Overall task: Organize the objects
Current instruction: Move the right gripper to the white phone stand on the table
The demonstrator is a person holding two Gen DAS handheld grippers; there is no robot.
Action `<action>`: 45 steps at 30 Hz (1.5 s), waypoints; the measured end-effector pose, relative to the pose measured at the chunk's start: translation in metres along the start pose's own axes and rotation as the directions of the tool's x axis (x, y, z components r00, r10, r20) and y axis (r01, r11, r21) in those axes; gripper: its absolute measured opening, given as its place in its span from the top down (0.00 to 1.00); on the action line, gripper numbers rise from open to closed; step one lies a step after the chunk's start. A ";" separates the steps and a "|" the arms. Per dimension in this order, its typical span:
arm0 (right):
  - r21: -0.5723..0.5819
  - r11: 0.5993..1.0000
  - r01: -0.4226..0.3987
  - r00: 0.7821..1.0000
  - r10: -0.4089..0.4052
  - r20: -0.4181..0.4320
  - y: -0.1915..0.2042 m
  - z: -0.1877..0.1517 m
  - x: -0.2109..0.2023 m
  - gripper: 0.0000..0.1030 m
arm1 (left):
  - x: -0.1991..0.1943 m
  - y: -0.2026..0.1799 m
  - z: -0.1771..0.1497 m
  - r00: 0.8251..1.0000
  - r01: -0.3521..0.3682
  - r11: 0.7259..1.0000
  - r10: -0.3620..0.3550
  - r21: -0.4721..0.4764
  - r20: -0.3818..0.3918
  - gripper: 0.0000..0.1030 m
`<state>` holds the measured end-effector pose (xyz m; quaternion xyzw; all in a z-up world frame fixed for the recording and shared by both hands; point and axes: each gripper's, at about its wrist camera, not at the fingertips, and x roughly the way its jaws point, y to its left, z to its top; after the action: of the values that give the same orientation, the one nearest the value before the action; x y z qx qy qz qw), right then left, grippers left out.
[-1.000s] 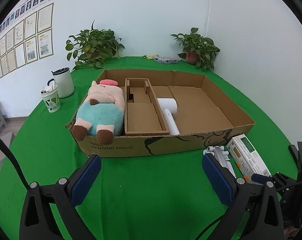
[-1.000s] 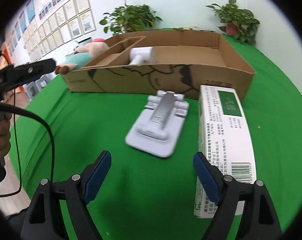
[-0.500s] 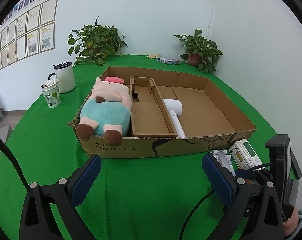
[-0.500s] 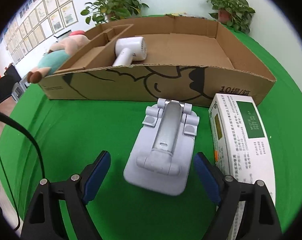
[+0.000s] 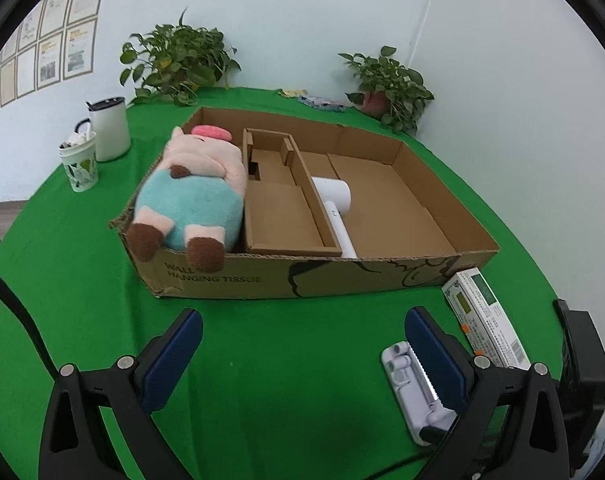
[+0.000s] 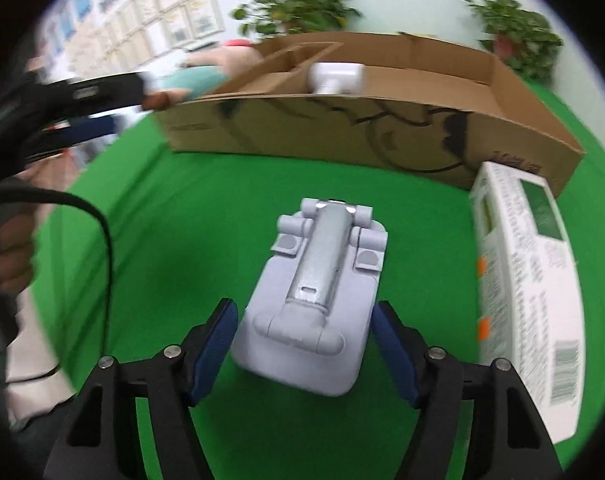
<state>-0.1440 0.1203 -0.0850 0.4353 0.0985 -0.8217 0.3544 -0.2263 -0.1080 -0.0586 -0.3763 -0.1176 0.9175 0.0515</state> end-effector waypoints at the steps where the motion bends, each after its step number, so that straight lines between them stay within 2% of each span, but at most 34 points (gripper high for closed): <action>1: -0.024 1.000 -0.003 1.000 0.003 0.005 0.005 -0.005 -0.006 0.23 | 0.005 -0.002 0.000 0.999 0.026 1.000 -0.026 -0.006 -0.025 0.01; 3: -0.041 0.999 0.020 1.000 -0.020 0.014 0.008 -0.012 -0.014 0.15 | 0.016 -0.006 -0.001 0.994 0.079 0.997 -0.081 -0.024 -0.070 0.01; 7: 0.015 1.000 0.001 1.000 -0.001 0.024 0.001 -0.010 -0.019 0.13 | 0.035 -0.017 -0.003 0.979 0.159 0.986 -0.163 -0.046 -0.124 0.02; 10: 0.036 0.999 -0.002 0.999 0.000 0.039 0.004 -0.007 -0.018 0.12 | 0.052 -0.021 -0.006 0.951 0.238 0.967 -0.251 -0.087 -0.183 0.03; 11: 0.030 1.000 -0.001 0.999 0.000 0.037 0.006 -0.007 -0.017 0.11 | 0.057 -0.022 -0.007 0.938 0.263 0.959 -0.280 -0.105 -0.204 0.05; 13: 0.003 1.000 -0.004 1.000 0.004 0.025 0.012 -0.007 -0.013 0.06 | 0.064 -0.025 -0.011 0.920 0.295 0.946 -0.319 -0.132 -0.229 0.06; 15: -0.015 1.000 -0.001 1.000 0.002 0.015 0.017 -0.009 -0.010 0.01 | 0.066 -0.026 -0.015 0.914 0.304 0.943 -0.329 -0.137 -0.237 0.06; 18: -0.026 1.000 0.018 1.000 -0.018 -0.001 0.021 -0.008 -0.005 0.01 | 0.073 -0.028 -0.020 0.899 0.322 0.935 -0.352 -0.150 -0.262 0.10; 26: -0.019 0.997 0.080 0.997 -0.080 -0.006 0.022 -0.002 0.003 0.01 | 0.079 -0.039 -0.034 0.880 0.329 0.933 -0.359 -0.147 -0.312 0.23; 29: -0.029 0.997 0.071 0.997 -0.071 0.005 0.024 -0.004 0.002 0.11 | 0.080 -0.042 -0.038 0.867 0.349 0.923 -0.384 -0.162 -0.317 0.25; 31: -0.050 0.995 0.087 0.996 -0.087 0.004 0.025 -0.007 0.001 0.29 | 0.081 -0.044 -0.042 0.867 0.340 0.926 -0.377 -0.167 -0.326 0.27; 35: -0.073 0.994 0.084 0.996 -0.084 0.008 0.026 -0.016 -0.006 0.33 | 0.075 -0.051 -0.052 0.855 0.361 0.916 -0.401 -0.179 -0.328 0.27; 37: -0.078 0.995 0.068 0.998 -0.067 0.007 0.027 -0.025 -0.016 0.38 | 0.071 -0.053 -0.059 0.849 0.371 0.909 -0.416 -0.192 -0.326 0.27; 40: -0.072 0.997 0.018 1.000 -0.018 0.004 0.026 -0.032 -0.031 0.37 | 0.068 -0.054 -0.069 0.824 0.397 0.888 -0.457 -0.233 -0.336 0.27; 41: -0.083 0.996 0.026 1.000 -0.025 0.006 0.029 -0.034 -0.034 0.35 | 0.069 -0.055 -0.072 0.820 0.398 0.886 -0.460 -0.240 -0.341 0.27; 43: -0.114 0.992 0.057 0.998 -0.055 0.021 0.035 -0.035 -0.037 0.22 | 0.072 -0.058 -0.076 0.811 0.399 0.883 -0.466 -0.248 -0.354 0.27; 45: -0.121 0.990 0.079 0.997 -0.076 0.027 0.036 -0.033 -0.032 0.22 | 0.075 -0.058 -0.077 0.810 0.393 0.885 -0.462 -0.252 -0.361 0.27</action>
<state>-0.0869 0.1251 -0.0743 0.3995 0.1611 -0.8322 0.3492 -0.2253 -0.0242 -0.1475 -0.5273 -0.2615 0.7691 0.2492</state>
